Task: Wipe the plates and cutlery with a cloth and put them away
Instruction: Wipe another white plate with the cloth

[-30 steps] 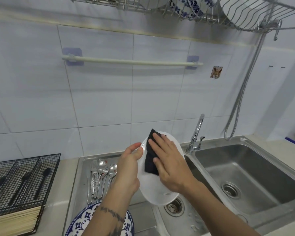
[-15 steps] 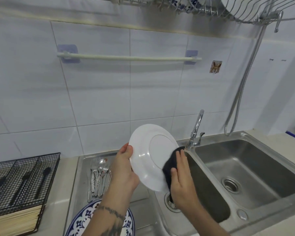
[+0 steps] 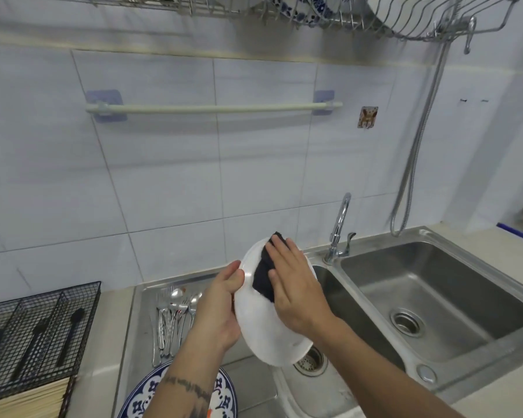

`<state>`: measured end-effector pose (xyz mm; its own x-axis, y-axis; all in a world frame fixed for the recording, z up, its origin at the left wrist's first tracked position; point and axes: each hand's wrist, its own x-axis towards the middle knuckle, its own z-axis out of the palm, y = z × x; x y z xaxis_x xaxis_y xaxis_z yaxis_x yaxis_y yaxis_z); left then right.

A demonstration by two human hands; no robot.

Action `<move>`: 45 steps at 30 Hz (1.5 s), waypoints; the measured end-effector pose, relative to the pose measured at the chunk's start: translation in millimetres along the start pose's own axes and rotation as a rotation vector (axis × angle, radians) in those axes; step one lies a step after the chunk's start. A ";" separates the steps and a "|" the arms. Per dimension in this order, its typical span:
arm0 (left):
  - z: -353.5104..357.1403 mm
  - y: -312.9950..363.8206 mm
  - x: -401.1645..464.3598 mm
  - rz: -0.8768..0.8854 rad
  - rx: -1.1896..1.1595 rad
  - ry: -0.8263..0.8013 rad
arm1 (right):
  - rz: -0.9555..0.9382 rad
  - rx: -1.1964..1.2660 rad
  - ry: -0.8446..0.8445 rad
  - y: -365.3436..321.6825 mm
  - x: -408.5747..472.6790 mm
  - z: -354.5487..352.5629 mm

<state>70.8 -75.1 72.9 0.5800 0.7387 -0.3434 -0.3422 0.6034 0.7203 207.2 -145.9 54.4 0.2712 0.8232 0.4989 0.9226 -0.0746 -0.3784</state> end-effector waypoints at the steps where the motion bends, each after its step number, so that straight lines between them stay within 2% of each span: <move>1: -1.1 1.9 1.1 0.017 0.015 0.003 | 0.002 0.003 0.008 -1.3 3.1 -2.7; 4: -3.9 9.5 2.2 0.100 0.082 0.010 | -0.149 -0.046 -0.032 -12.6 2.1 -5.2; 6: -4.0 11.8 -0.4 0.205 0.226 0.057 | -0.199 -0.051 -0.042 -13.0 5.6 -5.5; 8: -5.0 10.6 -3.5 0.373 0.485 0.131 | -0.137 -0.018 -0.027 -7.0 12.2 -5.3; 10: -6.6 7.4 -6.0 0.497 0.676 0.133 | -0.074 -0.011 -0.028 0.6 14.3 -4.3; 16: -28.1 3.0 1.0 0.615 0.967 0.023 | 0.005 0.083 -0.154 8.0 -2.7 -1.1; 19: -37.9 -3.5 7.5 0.692 1.089 0.014 | -0.022 0.046 -0.112 3.1 -14.7 1.2; 25: -41.3 -18.1 10.9 0.787 1.047 0.178 | -0.095 -0.021 0.078 -8.8 -33.5 16.1; 27: -33.5 -21.8 6.3 0.669 0.897 0.221 | -0.070 0.001 0.115 -8.8 -35.7 18.7; 30: -22.2 -22.9 1.4 0.396 0.417 0.172 | -0.101 0.013 0.141 -11.1 -40.2 18.5; 32: -19.5 -19.6 6.5 0.332 0.276 0.247 | -0.120 0.015 0.102 -14.3 -45.1 19.7; 34: -20.2 -15.2 10.5 0.359 0.254 0.352 | -0.153 0.034 0.024 -16.8 -52.0 22.9; 37: -25.3 -5.1 11.4 0.405 0.205 0.418 | -0.209 0.106 -0.180 -14.9 -58.9 21.3; 39: -30.4 1.7 8.6 0.439 0.207 0.416 | -0.099 0.255 -0.265 -9.4 -58.3 13.0; 42: -34.7 7.2 4.2 0.439 0.262 0.380 | 0.111 0.364 -0.084 2.2 -46.6 -1.3; 45: -31.9 2.5 -0.4 0.443 0.322 0.285 | 0.170 0.321 0.029 0.9 -32.5 -8.5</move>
<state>46.2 -64.3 55.6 0.1983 0.9764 -0.0855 -0.2396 0.1329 0.9617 201.6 -177.5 44.5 0.4249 0.7976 0.4281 0.7317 -0.0242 -0.6812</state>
